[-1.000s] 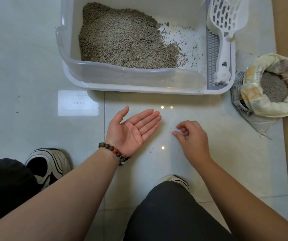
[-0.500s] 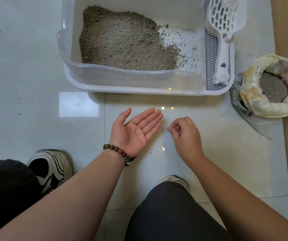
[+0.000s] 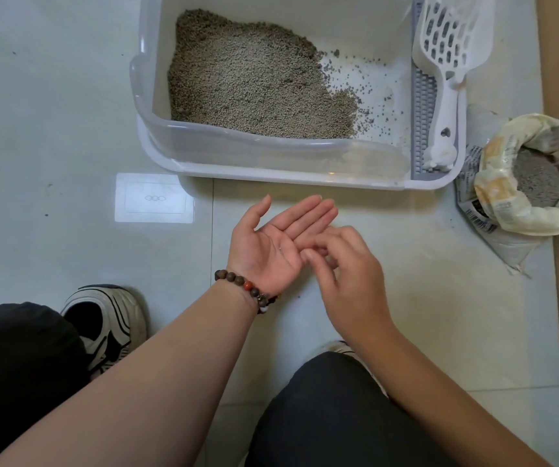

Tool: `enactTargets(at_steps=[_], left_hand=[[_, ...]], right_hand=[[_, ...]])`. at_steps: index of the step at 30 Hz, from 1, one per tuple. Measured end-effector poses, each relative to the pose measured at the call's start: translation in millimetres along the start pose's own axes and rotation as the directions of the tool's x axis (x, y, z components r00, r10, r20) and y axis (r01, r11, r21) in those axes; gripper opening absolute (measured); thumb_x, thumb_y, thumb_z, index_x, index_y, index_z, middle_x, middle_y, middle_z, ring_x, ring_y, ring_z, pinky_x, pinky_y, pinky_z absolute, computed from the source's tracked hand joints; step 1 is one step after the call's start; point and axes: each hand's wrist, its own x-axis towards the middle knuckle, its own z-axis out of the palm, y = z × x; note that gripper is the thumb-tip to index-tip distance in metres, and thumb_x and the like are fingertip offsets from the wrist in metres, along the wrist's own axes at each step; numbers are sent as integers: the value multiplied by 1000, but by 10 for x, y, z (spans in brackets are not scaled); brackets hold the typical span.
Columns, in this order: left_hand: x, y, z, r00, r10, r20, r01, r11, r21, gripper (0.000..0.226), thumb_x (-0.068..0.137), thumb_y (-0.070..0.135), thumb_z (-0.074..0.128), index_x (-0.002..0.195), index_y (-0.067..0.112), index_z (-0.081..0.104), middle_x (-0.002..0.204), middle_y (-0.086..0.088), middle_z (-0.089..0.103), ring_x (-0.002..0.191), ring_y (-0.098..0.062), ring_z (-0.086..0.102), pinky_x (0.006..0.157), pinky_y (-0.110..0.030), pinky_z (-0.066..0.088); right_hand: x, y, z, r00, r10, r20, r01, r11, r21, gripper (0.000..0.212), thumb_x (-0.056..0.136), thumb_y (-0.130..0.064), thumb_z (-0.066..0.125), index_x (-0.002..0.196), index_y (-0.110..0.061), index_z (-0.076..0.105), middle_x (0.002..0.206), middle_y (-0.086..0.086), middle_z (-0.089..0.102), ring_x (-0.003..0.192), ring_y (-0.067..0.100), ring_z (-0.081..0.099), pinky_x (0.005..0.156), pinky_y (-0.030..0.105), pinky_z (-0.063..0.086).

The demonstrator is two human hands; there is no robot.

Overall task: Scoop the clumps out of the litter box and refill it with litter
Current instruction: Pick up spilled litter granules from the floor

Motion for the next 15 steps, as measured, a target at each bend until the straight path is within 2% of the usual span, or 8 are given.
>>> enactTargets(at_steps=[3,6,9,15], left_hand=[[-62,90,-68,999,26,-39,-25,1000,17,56,90,39,43,108,-8,67,122,-24,62,114,-34,61,99,-45,47],[-123,173,-164,994,61,-91,-59,998,28,54,87,37,46,106,-8,68,122,-23,63,114,-34,61,100,-46,45],[-168,208,-234,988,82,-130,-79,997,24,53,86,37,47,106,-7,69,122,-23,63,114,-34,61,101,-47,44],[-193,226,-262,987,70,-148,-67,997,25,53,89,37,45,106,-7,69,122,-23,63,114,-34,61,100,-46,45]], right_hand=[[-24,287,-94,990,118,-74,-122,991,-50,5,87,-11,63,91,-13,65,87,-6,54,75,-5,50,69,9,38],[-25,557,-56,968,250,16,-246,960,-131,6,86,-13,65,92,-13,65,91,-6,54,77,3,53,73,24,46],[52,621,82,968,223,115,-197,959,-202,11,84,-15,67,95,-12,66,92,-5,54,86,14,55,75,24,43],[235,622,221,974,206,97,-165,932,-323,13,83,-18,68,90,-9,63,90,4,56,90,21,52,73,33,43]])
